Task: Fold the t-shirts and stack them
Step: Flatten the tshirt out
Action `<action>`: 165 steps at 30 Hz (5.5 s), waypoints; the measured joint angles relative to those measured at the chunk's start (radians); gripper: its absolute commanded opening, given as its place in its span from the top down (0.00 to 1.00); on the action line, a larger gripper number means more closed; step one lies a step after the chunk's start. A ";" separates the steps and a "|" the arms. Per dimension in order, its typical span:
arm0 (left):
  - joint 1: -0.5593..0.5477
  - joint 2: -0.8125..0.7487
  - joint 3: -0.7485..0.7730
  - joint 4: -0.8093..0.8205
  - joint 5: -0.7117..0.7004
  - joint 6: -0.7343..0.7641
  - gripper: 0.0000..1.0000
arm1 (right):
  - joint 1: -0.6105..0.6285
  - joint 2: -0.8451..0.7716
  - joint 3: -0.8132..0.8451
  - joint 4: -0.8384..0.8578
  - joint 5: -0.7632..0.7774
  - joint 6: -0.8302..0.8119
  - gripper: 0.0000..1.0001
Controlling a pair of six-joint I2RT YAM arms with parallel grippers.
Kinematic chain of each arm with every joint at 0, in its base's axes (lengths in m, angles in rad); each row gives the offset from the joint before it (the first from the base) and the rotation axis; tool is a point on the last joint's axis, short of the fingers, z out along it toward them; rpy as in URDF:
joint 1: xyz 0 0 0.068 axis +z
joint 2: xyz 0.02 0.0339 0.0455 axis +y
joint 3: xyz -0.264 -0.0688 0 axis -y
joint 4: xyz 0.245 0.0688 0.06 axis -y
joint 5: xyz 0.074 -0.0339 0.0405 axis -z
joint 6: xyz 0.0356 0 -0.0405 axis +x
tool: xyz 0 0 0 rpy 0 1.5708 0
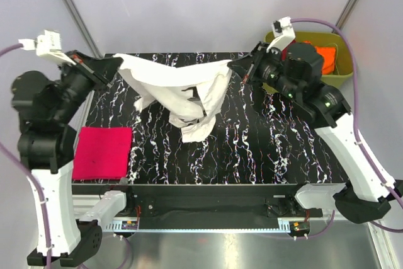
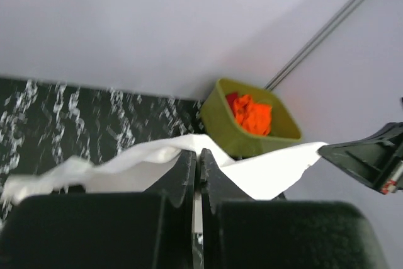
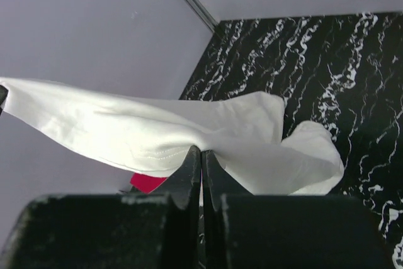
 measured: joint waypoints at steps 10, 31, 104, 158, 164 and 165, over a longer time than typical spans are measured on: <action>0.000 0.080 0.458 -0.011 0.050 0.025 1.00 | 0.000 -0.021 0.196 0.028 -0.091 0.002 1.00; 0.000 0.158 0.311 0.145 -0.041 0.057 1.00 | 0.005 -0.090 -0.097 0.064 -0.286 0.159 1.00; -0.241 0.925 -0.410 -0.066 -0.456 -0.180 0.27 | -0.348 0.669 -0.402 -0.170 0.111 -0.071 0.93; -0.063 0.162 -0.700 -0.280 -0.403 0.034 0.22 | -0.443 0.563 -0.526 -0.185 0.196 -0.024 0.53; -0.051 0.244 -0.700 -0.278 -0.393 0.034 0.23 | -0.471 0.496 -0.526 -0.229 0.288 -0.066 0.42; -0.050 0.260 -0.701 -0.274 -0.388 0.034 0.23 | -0.467 0.468 -0.526 -0.228 0.278 -0.067 0.41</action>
